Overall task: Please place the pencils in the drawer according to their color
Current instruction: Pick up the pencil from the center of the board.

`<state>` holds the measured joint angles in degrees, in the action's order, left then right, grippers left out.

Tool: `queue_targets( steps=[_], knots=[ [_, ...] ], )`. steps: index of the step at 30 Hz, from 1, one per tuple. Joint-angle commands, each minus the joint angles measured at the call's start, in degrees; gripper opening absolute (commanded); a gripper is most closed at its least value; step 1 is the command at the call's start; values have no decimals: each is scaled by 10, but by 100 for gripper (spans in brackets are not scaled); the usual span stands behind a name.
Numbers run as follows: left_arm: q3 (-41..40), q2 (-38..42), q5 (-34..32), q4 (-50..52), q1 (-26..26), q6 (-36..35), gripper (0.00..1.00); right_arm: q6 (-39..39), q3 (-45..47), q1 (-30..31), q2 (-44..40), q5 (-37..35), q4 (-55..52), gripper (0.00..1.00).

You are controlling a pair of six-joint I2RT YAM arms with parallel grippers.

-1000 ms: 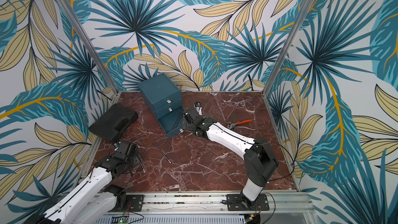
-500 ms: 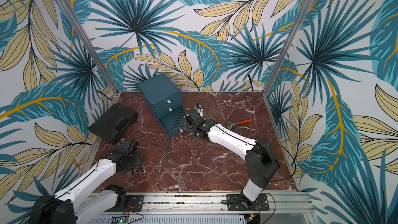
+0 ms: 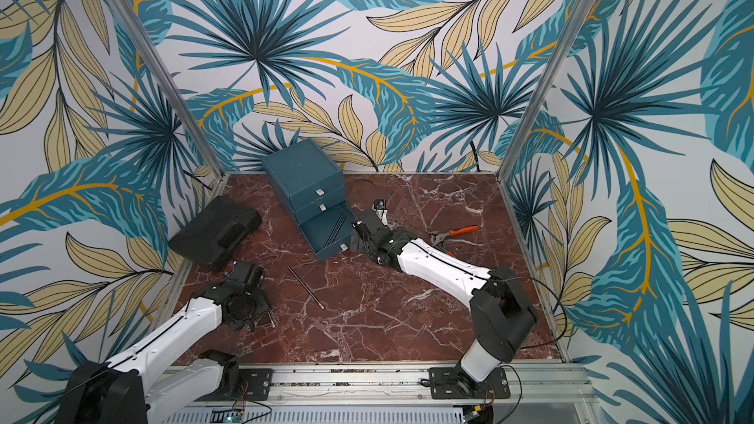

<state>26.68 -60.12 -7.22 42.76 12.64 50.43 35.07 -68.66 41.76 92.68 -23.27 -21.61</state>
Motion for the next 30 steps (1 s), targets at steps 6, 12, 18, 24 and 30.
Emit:
queue_targets(
  steps=[6, 12, 18, 24, 30],
  knots=[
    [38, -70, 20, -29, -4, -18, 61, 1, 27, 0, -25, 13, 28, 100],
    [67, -147, 33, -37, -6, -31, 49, 1, 27, -1, -29, 3, 27, 100],
    [77, -177, 32, -40, -7, -35, 18, 3, 27, -1, -31, -10, 20, 100],
    [85, -189, 27, -34, -8, -38, 0, 8, 27, -1, -34, -18, 20, 100],
    [85, -177, 27, -37, -7, -50, 0, 10, 29, -1, -37, -20, 18, 99]
  ],
)
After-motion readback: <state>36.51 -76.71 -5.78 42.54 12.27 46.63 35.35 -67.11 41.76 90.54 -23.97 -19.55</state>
